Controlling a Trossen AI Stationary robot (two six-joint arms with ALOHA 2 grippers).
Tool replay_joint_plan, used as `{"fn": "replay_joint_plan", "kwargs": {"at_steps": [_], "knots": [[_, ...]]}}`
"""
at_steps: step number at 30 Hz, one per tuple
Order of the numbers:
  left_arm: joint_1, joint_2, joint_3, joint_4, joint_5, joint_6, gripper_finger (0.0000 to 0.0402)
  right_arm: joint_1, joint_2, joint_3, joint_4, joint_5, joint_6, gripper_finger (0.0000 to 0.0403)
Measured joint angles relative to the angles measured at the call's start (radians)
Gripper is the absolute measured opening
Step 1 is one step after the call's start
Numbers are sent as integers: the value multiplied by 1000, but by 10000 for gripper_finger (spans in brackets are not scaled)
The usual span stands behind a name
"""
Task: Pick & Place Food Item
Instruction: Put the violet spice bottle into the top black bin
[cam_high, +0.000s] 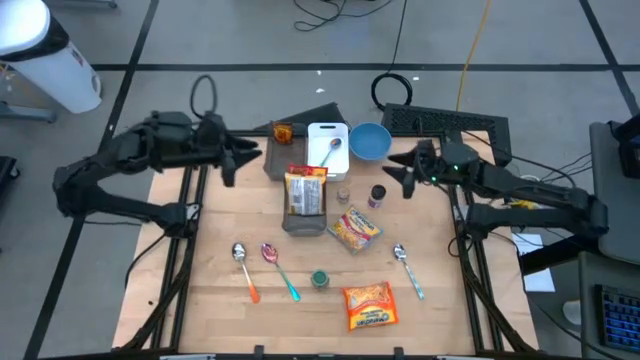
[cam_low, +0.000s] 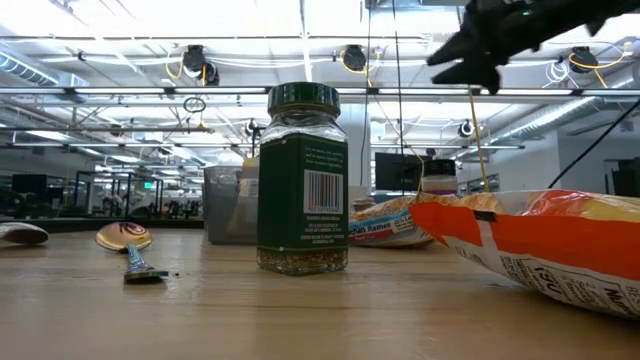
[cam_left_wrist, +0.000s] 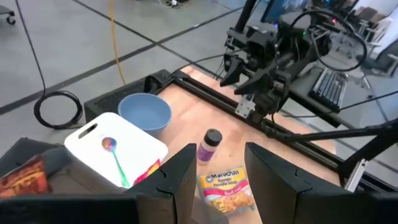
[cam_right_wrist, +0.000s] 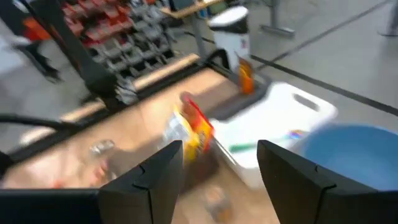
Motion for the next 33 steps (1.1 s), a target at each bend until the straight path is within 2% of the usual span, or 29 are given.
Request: {"fn": "replay_joint_plan", "kwargs": {"at_steps": [5, 12, 17, 22, 27, 33], "knots": [[-55, 84, 0, 60, -17, -2, 145, 116, -70, -78, -57, 125, 19, 201], [-89, 210, 0, 152, 9, -45, 145, 276, -103, -296, 158, 328, 88, 201], [-93, 272, 0, 217, 93, -69, 145, 379, -73, -349, 157, 444, 46, 201], [-93, 297, 0, 246, 125, -110, 145, 448, -12, -352, 150, 589, -53, 201], [-93, 297, -1, 249, 124, -124, 145, 453, 47, -352, 160, 610, -32, 201], [-88, 297, 0, 285, 117, -122, 145, 423, 70, -352, 164, 585, 4, 204]]}}
